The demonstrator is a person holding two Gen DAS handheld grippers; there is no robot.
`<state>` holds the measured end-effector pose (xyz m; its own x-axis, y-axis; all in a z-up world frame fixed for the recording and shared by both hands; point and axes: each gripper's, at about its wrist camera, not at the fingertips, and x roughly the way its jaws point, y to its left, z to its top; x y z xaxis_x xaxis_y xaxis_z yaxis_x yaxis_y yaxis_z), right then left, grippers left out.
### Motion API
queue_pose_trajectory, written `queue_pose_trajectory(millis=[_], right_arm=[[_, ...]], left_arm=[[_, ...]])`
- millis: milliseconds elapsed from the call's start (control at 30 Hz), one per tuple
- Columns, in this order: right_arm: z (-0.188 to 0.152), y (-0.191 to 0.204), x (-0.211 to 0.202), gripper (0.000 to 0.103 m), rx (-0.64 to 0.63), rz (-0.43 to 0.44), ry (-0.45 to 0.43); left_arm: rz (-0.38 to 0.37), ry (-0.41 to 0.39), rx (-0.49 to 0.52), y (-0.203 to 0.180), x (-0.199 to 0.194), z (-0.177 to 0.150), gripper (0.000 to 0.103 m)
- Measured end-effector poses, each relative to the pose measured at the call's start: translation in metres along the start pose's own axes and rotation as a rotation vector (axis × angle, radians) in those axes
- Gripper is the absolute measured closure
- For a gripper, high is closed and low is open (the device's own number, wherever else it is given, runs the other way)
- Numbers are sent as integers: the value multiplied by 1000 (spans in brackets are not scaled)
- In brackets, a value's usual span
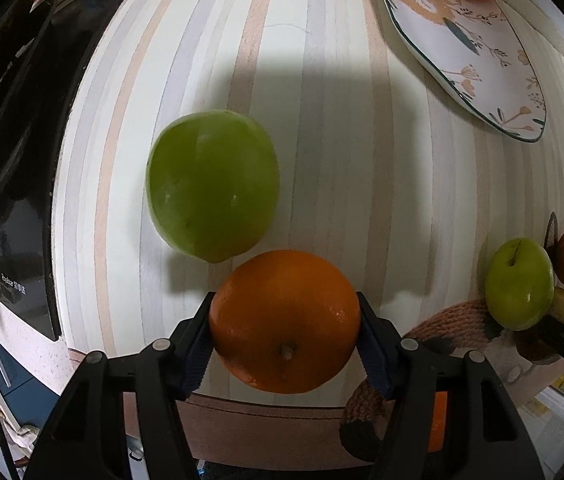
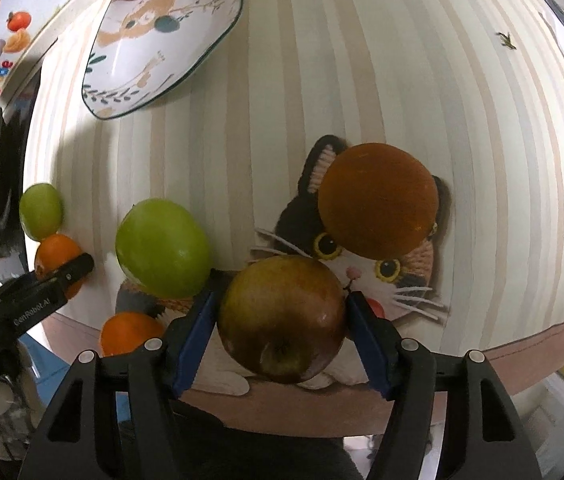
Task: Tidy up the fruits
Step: 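Lower both fruits onto the floral plate and open both tools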
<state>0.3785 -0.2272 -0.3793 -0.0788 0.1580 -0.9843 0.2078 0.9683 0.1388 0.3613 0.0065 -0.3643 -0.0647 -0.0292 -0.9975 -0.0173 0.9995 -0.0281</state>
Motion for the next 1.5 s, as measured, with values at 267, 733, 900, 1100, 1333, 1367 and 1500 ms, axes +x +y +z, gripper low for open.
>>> queue_pose_trajectory(millis=[267, 733, 900, 1100, 1333, 1367, 1500], right_arm=[[-5, 6, -2, 35, -18, 1, -30], [22, 17, -89, 36, -24, 157, -204], [79, 30, -104, 36, -69, 183, -287], [152, 55, -77, 36, -129, 136, -309], [202, 77, -54, 36, -204, 93, -304], [204, 78, -52, 36, -213, 87, -304], [211, 80, -46, 36, -239, 82, -295]], left_arm=[[-20, -21, 12, 4, -18, 3, 42], [-236, -119, 37, -14, -121, 45, 42], [-279, -137, 24, -26, -138, 108, 42], [-283, -90, 0, -36, -121, 181, 42], [-289, -11, -29, -42, -85, 219, 42], [-287, -6, -29, -43, -81, 221, 42], [-277, 11, -23, -48, -70, 228, 42]])
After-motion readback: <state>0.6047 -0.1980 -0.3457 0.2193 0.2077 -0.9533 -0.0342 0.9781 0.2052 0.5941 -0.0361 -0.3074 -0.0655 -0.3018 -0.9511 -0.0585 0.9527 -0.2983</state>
